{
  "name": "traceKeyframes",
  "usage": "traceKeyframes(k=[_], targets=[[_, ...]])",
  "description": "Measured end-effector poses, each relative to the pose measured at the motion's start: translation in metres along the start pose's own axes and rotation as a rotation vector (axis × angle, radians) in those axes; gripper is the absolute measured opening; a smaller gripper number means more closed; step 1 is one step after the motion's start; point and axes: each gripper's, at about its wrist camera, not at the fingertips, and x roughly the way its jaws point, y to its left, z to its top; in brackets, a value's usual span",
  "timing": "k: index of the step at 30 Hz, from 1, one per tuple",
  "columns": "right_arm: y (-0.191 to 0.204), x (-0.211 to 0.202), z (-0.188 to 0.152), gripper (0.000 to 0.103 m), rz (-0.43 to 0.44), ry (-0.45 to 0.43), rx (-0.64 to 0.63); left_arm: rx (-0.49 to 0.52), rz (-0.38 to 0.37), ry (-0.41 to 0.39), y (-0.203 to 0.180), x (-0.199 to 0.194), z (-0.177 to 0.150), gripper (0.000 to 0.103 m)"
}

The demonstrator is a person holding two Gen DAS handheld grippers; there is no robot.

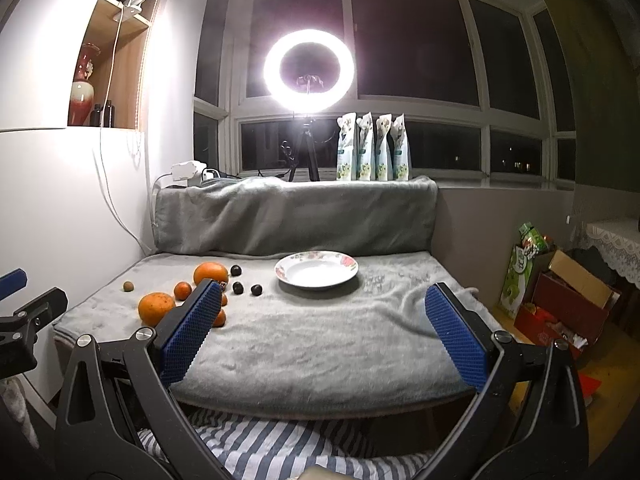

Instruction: Organize fruits

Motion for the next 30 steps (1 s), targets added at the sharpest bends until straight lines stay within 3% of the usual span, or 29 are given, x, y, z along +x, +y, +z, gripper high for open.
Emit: traceKeyframes(k=[16,30], targets=[[0.001,0.059,0.017,0.103,-0.046,0.053,-0.028,-0.016,0.004,0.039,0.015,0.057,0.018,0.102],[0.008,0.088,0.028,0.103,-0.039,0.052,-0.021,-0.014,0.036,0.034,0.021,0.081,0.029,0.102]])
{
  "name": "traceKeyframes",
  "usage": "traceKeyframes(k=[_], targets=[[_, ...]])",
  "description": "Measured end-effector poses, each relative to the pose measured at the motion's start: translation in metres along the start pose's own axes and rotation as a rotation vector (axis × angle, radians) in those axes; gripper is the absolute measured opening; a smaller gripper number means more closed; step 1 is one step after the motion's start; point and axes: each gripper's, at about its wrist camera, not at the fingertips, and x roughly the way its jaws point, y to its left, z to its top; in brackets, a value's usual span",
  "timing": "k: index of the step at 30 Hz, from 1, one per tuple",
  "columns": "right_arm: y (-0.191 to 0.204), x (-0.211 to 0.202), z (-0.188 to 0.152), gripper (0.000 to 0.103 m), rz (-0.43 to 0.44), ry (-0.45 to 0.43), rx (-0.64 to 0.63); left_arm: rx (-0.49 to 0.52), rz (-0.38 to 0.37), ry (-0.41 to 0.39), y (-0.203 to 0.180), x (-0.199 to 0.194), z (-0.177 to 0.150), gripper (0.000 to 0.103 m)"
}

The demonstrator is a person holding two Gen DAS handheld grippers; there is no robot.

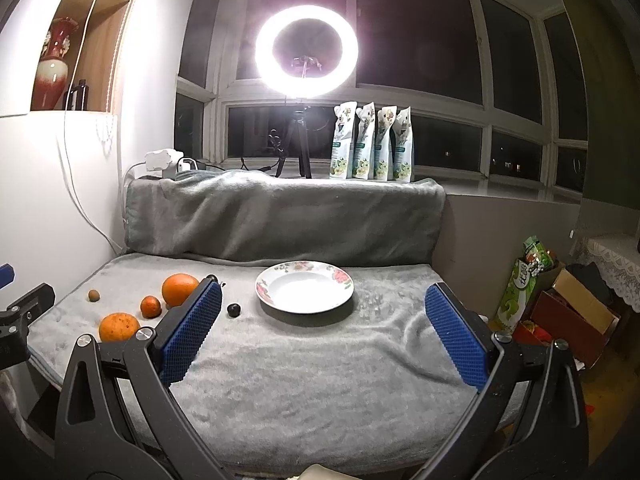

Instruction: Organize fruits

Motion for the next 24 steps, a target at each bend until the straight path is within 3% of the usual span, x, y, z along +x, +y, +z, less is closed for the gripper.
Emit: traceKeyframes(k=[24], targets=[[0.004,-0.025,0.004,0.103,0.033,-0.071,0.01,-0.011,0.013,-0.056,-0.003,-0.026,0.003,0.102]])
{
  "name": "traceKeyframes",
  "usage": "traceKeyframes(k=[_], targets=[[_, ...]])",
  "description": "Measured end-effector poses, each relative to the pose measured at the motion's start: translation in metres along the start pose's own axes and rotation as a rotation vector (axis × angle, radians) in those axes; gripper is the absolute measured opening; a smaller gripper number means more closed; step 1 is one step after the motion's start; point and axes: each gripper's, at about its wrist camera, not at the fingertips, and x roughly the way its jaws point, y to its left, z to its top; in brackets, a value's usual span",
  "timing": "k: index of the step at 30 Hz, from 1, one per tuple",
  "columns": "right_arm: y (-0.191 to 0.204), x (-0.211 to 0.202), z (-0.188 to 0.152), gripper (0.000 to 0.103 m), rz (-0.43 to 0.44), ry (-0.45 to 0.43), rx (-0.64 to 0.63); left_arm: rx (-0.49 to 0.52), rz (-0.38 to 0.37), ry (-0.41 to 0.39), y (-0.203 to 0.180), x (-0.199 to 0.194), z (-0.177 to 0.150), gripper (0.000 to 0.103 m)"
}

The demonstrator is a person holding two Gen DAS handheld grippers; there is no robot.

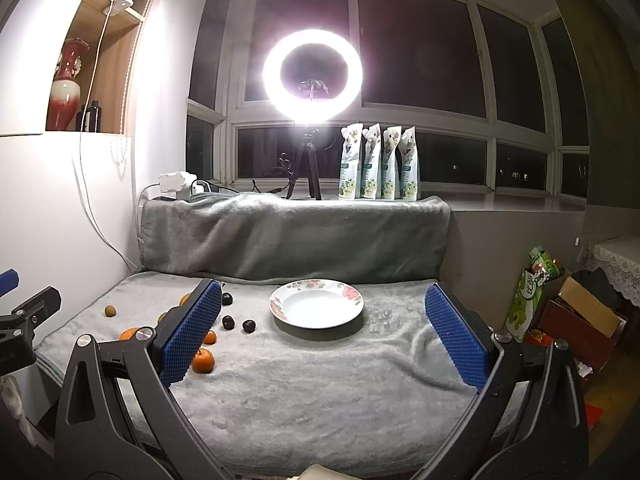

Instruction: Organize fruits

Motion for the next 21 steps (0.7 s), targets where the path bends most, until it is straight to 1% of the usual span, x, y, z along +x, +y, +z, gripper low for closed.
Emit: traceKeyframes(k=[15,18,21], targets=[[-0.01,0.001,0.0,0.103,-0.013,0.011,0.017,0.019,-0.012,0.006,-0.012,-0.001,-0.003,0.102],[-0.01,0.002,-0.002,0.103,-0.015,0.016,0.011,0.017,-0.017,0.018,-0.011,0.006,-0.003,0.102],[-0.01,0.013,-0.004,0.103,-0.005,0.041,0.001,0.007,-0.019,0.036,-0.007,0.016,-0.004,0.102]])
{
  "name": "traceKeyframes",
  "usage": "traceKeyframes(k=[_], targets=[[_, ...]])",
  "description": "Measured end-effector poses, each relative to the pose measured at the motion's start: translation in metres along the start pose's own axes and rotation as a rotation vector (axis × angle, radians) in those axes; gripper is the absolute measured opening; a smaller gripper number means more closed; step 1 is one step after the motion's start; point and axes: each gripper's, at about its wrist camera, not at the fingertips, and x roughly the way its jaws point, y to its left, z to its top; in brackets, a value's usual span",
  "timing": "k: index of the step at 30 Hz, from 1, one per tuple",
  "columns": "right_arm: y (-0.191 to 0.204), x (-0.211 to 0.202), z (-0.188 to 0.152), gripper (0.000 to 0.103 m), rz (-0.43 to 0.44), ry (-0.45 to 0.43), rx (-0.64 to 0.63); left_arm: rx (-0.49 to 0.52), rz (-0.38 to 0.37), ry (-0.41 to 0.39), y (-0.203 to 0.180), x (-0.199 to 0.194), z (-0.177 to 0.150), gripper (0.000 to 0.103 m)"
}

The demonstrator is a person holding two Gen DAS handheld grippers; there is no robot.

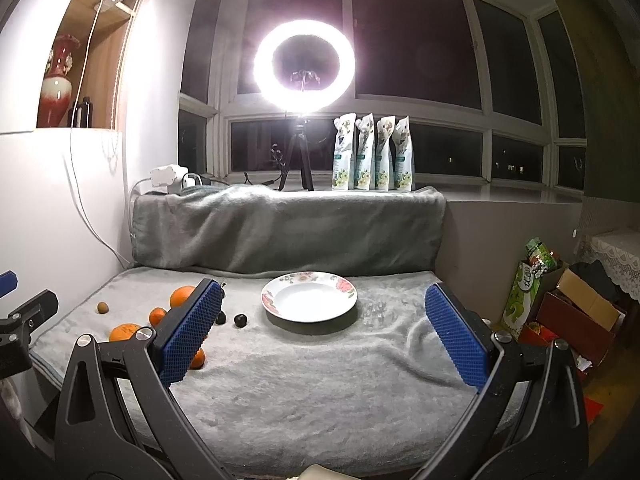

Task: Organize fruits
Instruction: 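Move the right gripper toward the large orange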

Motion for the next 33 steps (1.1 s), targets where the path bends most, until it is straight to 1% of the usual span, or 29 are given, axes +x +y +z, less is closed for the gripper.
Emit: traceKeyframes(k=[2,5,8,13,18,22,25,27,29,30,31,32,33], targets=[[-0.001,0.013,-0.003,0.103,0.029,0.034,0.011,-0.01,0.002,0.024,0.007,0.01,-0.003,0.102],[-0.003,0.034,-0.009,0.103,0.098,0.093,0.041,-0.033,0.01,0.06,0.022,0.024,-0.009,0.102],[-0.002,0.056,-0.017,0.103,0.162,0.149,0.07,-0.077,0.022,0.121,0.041,0.042,-0.019,0.102],[0.01,0.096,-0.028,0.103,0.255,0.246,0.086,-0.113,0.038,0.196,0.061,0.068,-0.029,0.102],[0.022,0.133,-0.027,0.103,0.328,0.306,0.098,-0.175,0.047,0.246,0.078,0.089,-0.037,0.102],[0.04,0.162,-0.028,0.103,0.417,0.365,0.095,-0.208,0.042,0.317,0.087,0.108,-0.051,0.102],[0.06,0.179,-0.033,0.103,0.498,0.419,0.079,-0.247,0.013,0.369,0.092,0.119,-0.062,0.102],[0.075,0.188,-0.035,0.103,0.55,0.452,0.071,-0.266,0.0,0.382,0.095,0.122,-0.067,0.102],[0.092,0.199,-0.039,0.101,0.616,0.5,0.065,-0.284,-0.025,0.394,0.095,0.125,-0.071,0.099],[0.102,0.205,-0.04,0.097,0.653,0.53,0.061,-0.294,-0.052,0.403,0.094,0.126,-0.073,0.097],[0.111,0.209,-0.041,0.094,0.685,0.554,0.055,-0.3,-0.073,0.412,0.093,0.128,-0.074,0.096],[0.119,0.213,-0.042,0.092,0.715,0.575,0.048,-0.303,-0.091,0.42,0.091,0.13,-0.075,0.095],[0.127,0.217,-0.044,0.091,0.744,0.595,0.037,-0.304,-0.106,0.425,0.089,0.132,-0.077,0.092]])
